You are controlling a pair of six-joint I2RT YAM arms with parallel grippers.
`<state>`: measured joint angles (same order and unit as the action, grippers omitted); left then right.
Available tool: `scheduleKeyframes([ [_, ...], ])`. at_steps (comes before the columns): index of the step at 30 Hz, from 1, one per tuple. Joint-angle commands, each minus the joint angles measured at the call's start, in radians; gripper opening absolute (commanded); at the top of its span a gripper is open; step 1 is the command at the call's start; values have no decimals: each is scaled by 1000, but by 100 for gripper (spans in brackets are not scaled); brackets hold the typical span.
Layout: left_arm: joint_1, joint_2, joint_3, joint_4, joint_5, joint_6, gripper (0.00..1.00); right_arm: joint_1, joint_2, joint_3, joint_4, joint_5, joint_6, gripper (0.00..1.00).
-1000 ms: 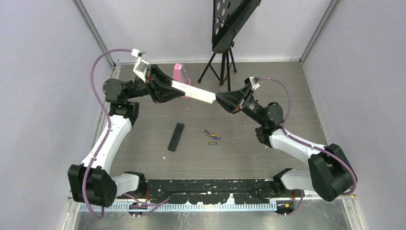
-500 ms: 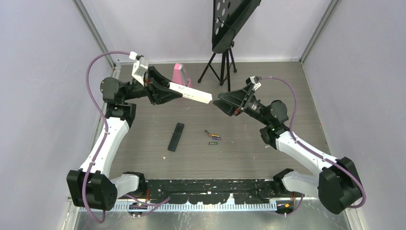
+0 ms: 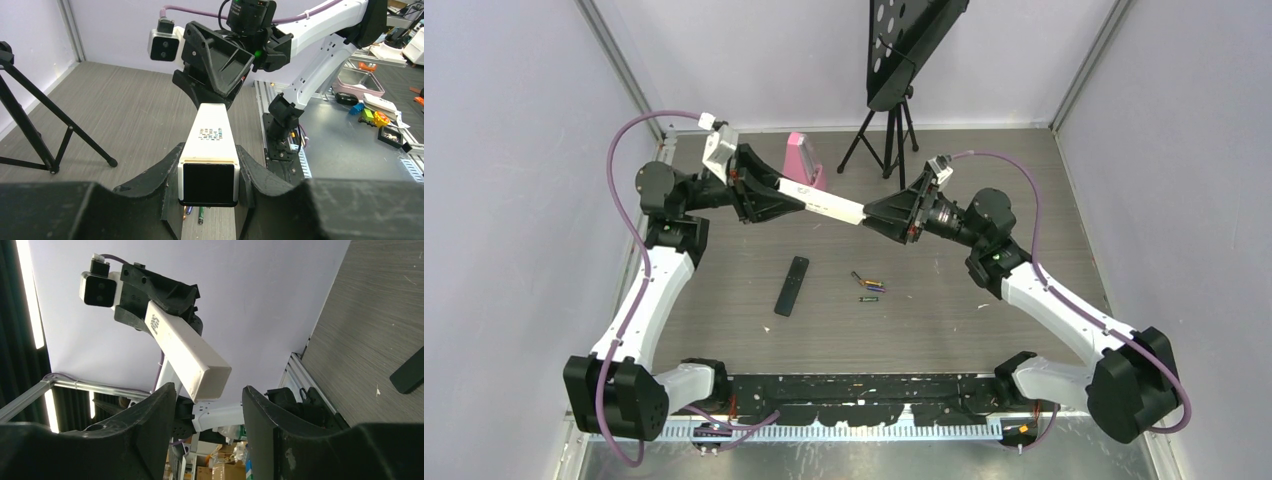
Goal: Load the batteries into the remote control
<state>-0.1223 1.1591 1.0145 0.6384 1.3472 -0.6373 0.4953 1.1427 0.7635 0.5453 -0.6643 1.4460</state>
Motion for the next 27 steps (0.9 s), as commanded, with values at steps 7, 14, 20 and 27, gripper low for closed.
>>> scheduleKeyframes([
  [7, 1, -45, 5, -4, 16, 41, 0, 0, 19, 84, -67, -97, -53, 41],
  [14, 1, -56, 4, -24, 36, 48, 0, 5, 26, 100, -56, -100, -46, 48],
  [20, 1, -71, 7, -76, 26, 86, 0, 30, 35, 109, -62, -87, -52, 62],
  [27, 1, -77, 12, -113, 9, 114, 0, 37, 38, 126, -93, -97, -64, 37],
])
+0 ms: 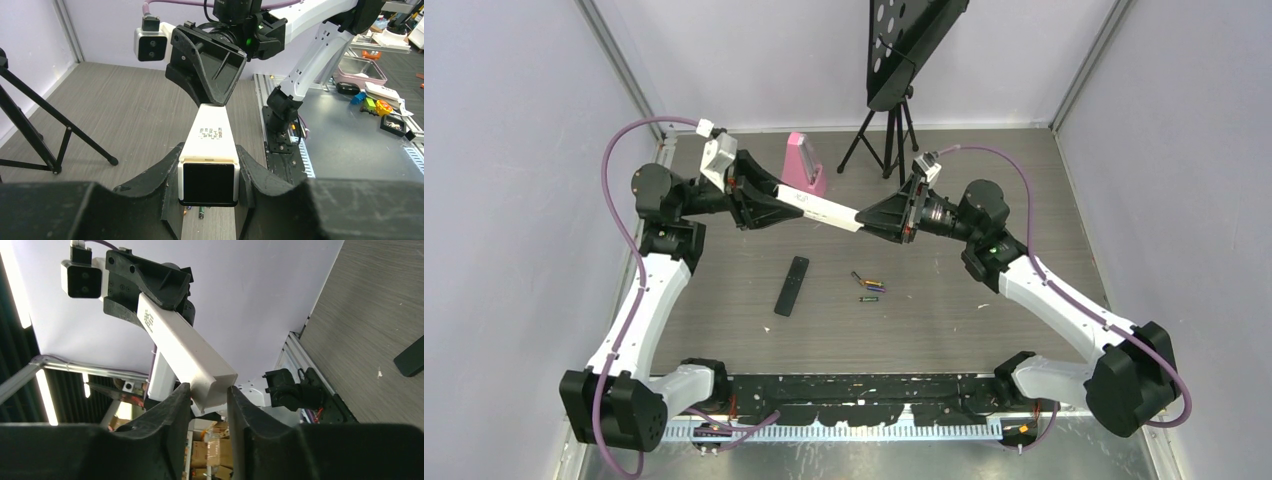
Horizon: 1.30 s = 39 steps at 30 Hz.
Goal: Load the batteries into the remote control
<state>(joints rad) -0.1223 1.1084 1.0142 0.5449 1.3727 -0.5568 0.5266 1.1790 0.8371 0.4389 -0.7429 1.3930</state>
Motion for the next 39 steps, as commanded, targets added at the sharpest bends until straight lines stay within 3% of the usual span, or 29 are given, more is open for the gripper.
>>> scheduleKeyframes([
  [1, 1, -29, 13, -25, -18, 38, 0, 6, 1, 54, 11, -20, -6, 31],
  [10, 1, -59, 32, -267, -45, 233, 0, 6, -22, 70, -67, 5, 4, 1],
  [14, 3, -68, 44, -353, -87, 299, 0, 6, -32, 55, -28, 40, 26, 0],
  [20, 4, -91, 82, -726, -319, 523, 0, -9, -60, 17, -22, 124, 6, 1],
  [26, 3, -136, 65, -902, -440, 585, 0, -53, -117, -34, -175, 317, -110, 0],
  [33, 3, -189, -19, -829, -393, 505, 0, -65, -105, -40, -518, 604, -264, 0],
  [39, 3, -213, -56, -647, -303, 354, 0, -71, -57, -165, -600, 786, -290, 0],
])
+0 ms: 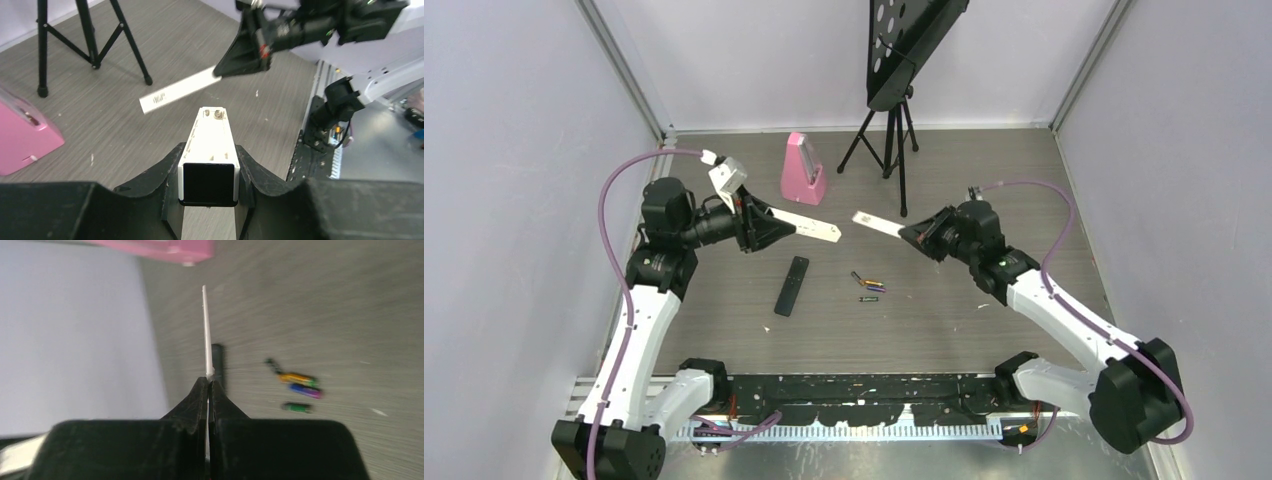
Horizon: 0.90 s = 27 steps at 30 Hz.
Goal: Load the batteries into the remote control
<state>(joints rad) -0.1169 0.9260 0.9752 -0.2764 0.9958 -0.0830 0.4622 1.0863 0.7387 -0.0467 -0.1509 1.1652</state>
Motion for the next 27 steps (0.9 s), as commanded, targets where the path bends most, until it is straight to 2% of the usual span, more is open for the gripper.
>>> scheduleKeyframes([
  [1, -3, -35, -31, 199, 82, -139, 0, -8, 46, -81, -126, 214, -71, 0],
  [6, -4, -49, -86, 210, 78, -186, 0, -10, 106, -130, -201, 301, -95, 0],
  [10, -4, -62, -112, 242, 56, -234, 0, -10, 131, -71, -389, 382, -105, 1],
  [11, -6, -60, -114, 259, 55, -254, 0, -10, 132, -45, -422, 403, -104, 10],
  [13, -32, -53, -115, 270, 40, -267, 0, -10, 125, -1, -485, 437, -105, 44],
  [14, -53, -44, -114, 296, 30, -265, 0, -10, 116, 19, -506, 442, -112, 55],
  [15, -76, -35, -112, 316, 25, -276, 0, -8, 100, 39, -515, 438, -131, 62],
  [18, -97, 10, -86, 344, 47, -332, 0, -8, 35, 82, -431, 289, -309, 65],
  [22, -107, 83, -89, 383, 109, -375, 0, -6, -54, 113, -291, -119, -546, 71],
  [25, -116, 134, -103, 406, 199, -385, 0, 0, -154, 83, -142, -380, -593, 83],
  [27, -119, 146, -120, 430, 250, -373, 0, 13, -198, 68, -57, -486, -598, 90],
])
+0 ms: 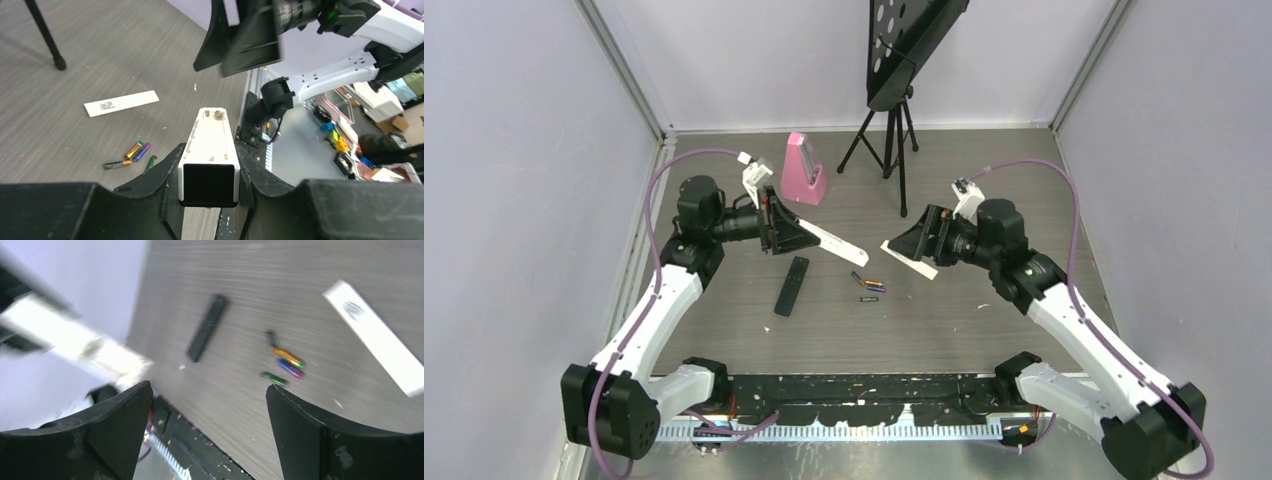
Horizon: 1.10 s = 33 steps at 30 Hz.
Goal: Load the batteries into the remote control
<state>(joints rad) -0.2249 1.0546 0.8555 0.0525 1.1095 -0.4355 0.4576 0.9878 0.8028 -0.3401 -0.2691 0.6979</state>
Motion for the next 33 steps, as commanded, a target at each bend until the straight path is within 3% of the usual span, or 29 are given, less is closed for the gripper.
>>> scheduleKeyframes([
  [1, -13, 18, -6, 104, 146, -13, 0, 25, -110, 5, 252, -396, -150, 92],
  [4, -29, 16, -17, 128, 214, 13, 0, 75, -103, 21, 270, -404, -186, 95],
  [6, -40, 1, -31, 140, 258, 21, 0, 144, -105, 39, 254, -326, -211, 95],
  [10, -47, -33, -65, 141, 256, 35, 0, 253, -75, 115, 73, -200, -369, 95],
  [20, -99, -21, -72, 156, 264, 30, 0, 334, 62, 104, 171, -370, -333, 89],
  [25, -99, -59, -68, 151, 265, 37, 0, 355, 77, 128, 159, -457, -388, 78],
  [30, -99, -123, -78, 134, 242, 48, 0, 391, 88, 159, 93, -469, -414, 51],
  [33, -99, -148, -83, 136, 229, 50, 0, 429, 112, 204, 0, -403, -510, 38],
])
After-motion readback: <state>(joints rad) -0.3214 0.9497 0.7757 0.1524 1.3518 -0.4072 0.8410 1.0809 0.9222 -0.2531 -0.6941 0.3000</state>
